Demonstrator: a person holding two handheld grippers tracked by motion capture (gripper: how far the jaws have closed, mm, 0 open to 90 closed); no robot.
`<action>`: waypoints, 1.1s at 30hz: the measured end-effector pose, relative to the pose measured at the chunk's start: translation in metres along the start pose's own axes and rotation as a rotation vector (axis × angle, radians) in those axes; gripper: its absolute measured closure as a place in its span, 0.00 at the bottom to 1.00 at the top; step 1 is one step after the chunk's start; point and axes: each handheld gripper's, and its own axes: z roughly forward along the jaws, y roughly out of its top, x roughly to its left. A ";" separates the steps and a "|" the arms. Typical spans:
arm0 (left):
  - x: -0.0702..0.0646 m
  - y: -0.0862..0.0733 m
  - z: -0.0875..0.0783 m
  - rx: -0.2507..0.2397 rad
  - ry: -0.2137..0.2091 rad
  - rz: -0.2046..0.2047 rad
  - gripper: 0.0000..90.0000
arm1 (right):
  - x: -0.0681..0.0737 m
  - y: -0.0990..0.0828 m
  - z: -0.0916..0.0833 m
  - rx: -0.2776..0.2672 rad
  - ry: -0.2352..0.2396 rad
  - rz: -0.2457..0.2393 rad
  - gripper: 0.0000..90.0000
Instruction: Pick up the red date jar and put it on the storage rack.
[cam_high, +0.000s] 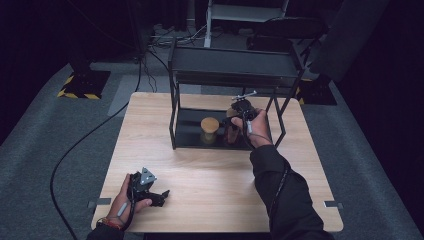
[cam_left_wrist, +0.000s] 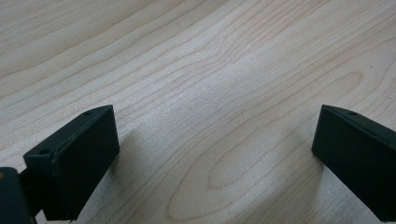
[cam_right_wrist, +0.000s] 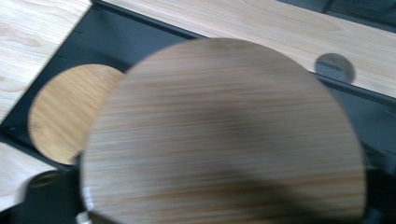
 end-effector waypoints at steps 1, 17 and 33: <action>0.000 0.000 0.000 0.000 0.001 0.000 0.01 | 0.001 0.000 0.000 0.002 -0.006 0.001 0.14; 0.000 0.000 0.000 0.000 0.001 0.000 0.00 | 0.007 -0.002 -0.008 0.009 -0.033 -0.044 0.05; 0.000 0.000 0.000 0.000 0.000 0.000 0.00 | 0.011 -0.017 -0.031 -0.009 -0.058 -0.139 0.05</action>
